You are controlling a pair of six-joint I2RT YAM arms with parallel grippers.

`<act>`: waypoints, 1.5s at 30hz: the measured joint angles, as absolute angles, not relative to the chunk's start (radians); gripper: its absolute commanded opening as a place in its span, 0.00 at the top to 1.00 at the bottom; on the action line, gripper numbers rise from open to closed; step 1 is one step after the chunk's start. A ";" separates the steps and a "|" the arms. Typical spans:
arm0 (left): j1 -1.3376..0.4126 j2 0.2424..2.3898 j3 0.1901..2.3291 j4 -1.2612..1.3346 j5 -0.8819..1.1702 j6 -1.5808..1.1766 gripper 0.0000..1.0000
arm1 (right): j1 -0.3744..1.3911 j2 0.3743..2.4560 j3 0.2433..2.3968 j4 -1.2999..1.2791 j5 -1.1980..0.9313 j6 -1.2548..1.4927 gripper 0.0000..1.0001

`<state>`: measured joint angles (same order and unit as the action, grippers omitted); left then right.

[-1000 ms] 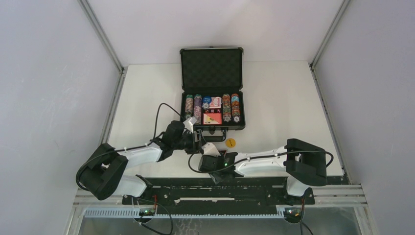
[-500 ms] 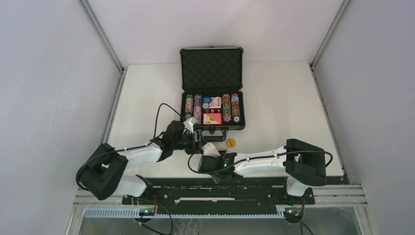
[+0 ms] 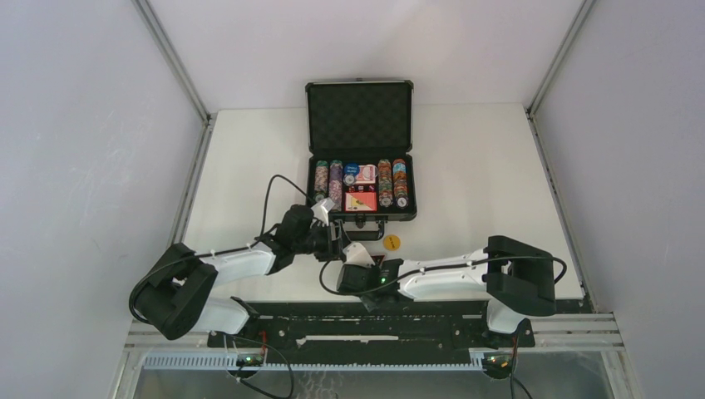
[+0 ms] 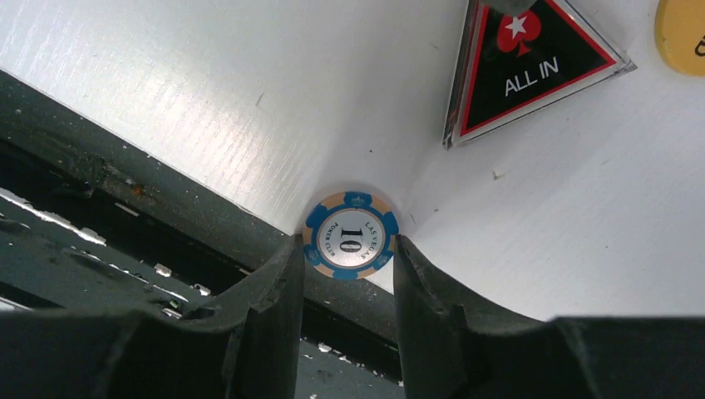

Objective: Pack up texas hold em set

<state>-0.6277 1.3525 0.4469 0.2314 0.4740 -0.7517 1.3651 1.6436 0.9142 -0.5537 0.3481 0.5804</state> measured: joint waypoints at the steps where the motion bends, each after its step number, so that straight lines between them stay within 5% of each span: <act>1: -0.628 1.353 0.447 0.237 0.474 -0.751 0.31 | 1.364 1.642 0.914 -0.554 0.349 0.578 0.64; 10: -0.606 1.358 0.441 0.320 0.505 -0.785 0.30 | 1.345 1.625 0.914 -0.545 0.385 0.534 0.63; 15: -0.601 1.357 0.439 0.346 0.509 -0.800 0.30 | 1.332 1.607 0.909 -0.539 0.381 0.512 0.37; 17: -0.600 1.357 0.439 0.356 0.509 -0.806 0.30 | 1.317 1.596 0.899 -0.527 0.376 0.501 0.35; 22: -0.598 1.354 0.439 0.374 0.508 -0.813 0.30 | 1.269 1.571 0.872 -0.509 0.354 0.497 0.72; 29: -0.597 1.353 0.439 0.380 0.508 -0.813 0.30 | 1.195 1.560 0.849 -0.484 0.332 0.504 1.00; 45: -0.574 1.330 0.426 0.381 0.498 -0.834 0.30 | 1.291 1.579 0.837 -0.426 0.318 0.571 1.00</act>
